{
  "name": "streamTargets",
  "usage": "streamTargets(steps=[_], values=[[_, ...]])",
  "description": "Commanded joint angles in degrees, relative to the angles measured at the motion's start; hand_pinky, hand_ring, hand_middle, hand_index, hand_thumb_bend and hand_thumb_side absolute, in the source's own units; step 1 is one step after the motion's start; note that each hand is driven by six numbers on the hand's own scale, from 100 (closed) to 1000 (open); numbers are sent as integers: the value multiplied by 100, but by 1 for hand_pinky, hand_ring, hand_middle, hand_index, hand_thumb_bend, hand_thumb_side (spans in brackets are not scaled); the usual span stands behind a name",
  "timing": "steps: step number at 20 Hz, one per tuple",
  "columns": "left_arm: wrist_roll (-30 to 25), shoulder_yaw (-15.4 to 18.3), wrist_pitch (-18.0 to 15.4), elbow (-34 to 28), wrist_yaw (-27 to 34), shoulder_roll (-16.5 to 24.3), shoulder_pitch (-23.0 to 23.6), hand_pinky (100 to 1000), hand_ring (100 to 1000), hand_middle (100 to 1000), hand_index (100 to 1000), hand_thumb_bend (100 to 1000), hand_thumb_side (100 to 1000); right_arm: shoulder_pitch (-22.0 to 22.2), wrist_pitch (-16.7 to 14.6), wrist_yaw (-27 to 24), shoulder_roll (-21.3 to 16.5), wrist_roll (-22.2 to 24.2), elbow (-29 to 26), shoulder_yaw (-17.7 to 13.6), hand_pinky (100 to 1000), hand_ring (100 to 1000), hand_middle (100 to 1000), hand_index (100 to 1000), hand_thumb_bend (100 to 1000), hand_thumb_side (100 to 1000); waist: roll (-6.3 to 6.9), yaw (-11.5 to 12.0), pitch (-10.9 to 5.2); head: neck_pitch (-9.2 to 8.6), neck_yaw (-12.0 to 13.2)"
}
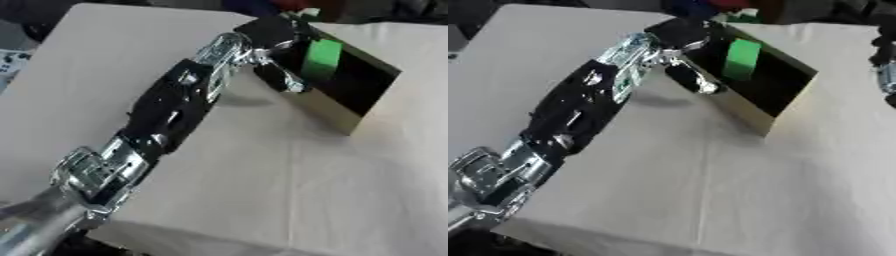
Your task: Pick up objects on the table and place them in the box.
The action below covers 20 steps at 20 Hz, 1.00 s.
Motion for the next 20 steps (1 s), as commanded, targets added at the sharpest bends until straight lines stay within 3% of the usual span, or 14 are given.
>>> streamTargets(steps=[1, 4, 5, 8, 9, 14, 15, 16, 20], values=[[64, 77, 22, -217, 94, 145, -130, 755, 725, 763, 925, 479, 623, -119, -8, -12, -84, 7, -59, -45, 627, 851, 599, 788, 100, 411, -9, -5, -105, -22, -12], [100, 75, 7, -361, 241, 226, -130, 752, 712, 743, 918, 442, 595, -116, -9, -11, -88, 1, -57, -56, 627, 851, 599, 789, 100, 412, -16, 22, -104, -26, -19], [111, 80, -4, -434, 316, 271, -134, 740, 684, 707, 890, 270, 500, -112, -8, -11, -88, -4, -56, -61, 627, 851, 599, 789, 100, 412, -22, 40, -107, -23, -27], [310, 202, -129, -816, 582, 489, -135, 736, 672, 693, 876, 211, 467, -93, -7, -6, -102, -27, -59, -93, 627, 851, 599, 789, 100, 411, -45, 135, -111, -16, -70], [383, 194, -113, -967, 677, 553, -101, 728, 650, 665, 856, 103, 412, -89, -6, -4, -104, -33, -60, -98, 628, 851, 599, 789, 100, 412, -48, 149, -112, -14, -77], [823, 501, -261, -1739, 1155, 1002, 151, 719, 630, 638, 833, 100, 427, -57, 3, 15, -141, -107, -65, -177, 628, 851, 600, 789, 100, 412, -88, 357, -131, -5, -194], [913, 498, -233, -1885, 1244, 1065, 216, 708, 613, 614, 813, 100, 481, -55, 4, 19, -145, -115, -66, -182, 628, 850, 600, 789, 100, 412, -88, 370, -131, -5, -202], [1002, 549, -226, -2031, 1334, 1159, 301, 708, 613, 614, 813, 100, 481, -47, 7, 22, -156, -129, -67, -198, 628, 850, 600, 789, 100, 412, -94, 417, -135, -3, -235], [1360, 1027, -362, -2614, 1692, 1622, 761, 703, 607, 602, 803, 100, 520, -30, 11, 31, -199, -184, -76, -250, 629, 850, 600, 790, 100, 413, -115, 563, -135, 9, -339]])
